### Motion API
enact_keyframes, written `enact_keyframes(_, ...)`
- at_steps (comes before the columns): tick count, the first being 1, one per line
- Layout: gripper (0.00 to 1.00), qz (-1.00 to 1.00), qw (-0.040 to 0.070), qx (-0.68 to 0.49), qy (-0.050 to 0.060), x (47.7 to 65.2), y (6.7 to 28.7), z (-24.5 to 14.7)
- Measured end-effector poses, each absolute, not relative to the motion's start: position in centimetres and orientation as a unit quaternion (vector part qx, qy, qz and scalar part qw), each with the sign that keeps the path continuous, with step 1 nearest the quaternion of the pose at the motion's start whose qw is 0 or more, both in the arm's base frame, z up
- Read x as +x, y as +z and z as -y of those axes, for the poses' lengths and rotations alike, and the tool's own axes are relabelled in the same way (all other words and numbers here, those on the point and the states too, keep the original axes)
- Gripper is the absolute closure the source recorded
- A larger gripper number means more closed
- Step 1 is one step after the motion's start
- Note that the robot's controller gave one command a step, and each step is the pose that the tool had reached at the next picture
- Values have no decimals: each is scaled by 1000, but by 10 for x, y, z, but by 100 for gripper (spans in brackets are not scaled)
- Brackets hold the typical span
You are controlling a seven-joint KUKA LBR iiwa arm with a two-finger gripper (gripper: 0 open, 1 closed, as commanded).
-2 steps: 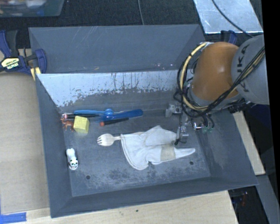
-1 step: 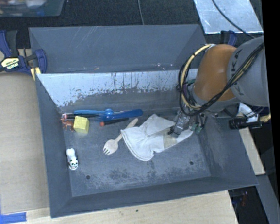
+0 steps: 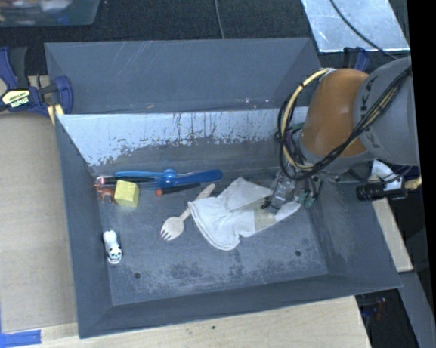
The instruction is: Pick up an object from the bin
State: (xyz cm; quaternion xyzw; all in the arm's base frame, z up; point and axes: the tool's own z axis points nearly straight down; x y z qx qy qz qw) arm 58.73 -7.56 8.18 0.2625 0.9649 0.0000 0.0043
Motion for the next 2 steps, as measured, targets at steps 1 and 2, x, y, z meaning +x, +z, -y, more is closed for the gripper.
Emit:
enact_keyframes(1, 100, -966, 9, 257, 1, 573, 181, 70)
enact_keyframes(2, 100, -965, 0, 261, -1, 578, 191, 72)
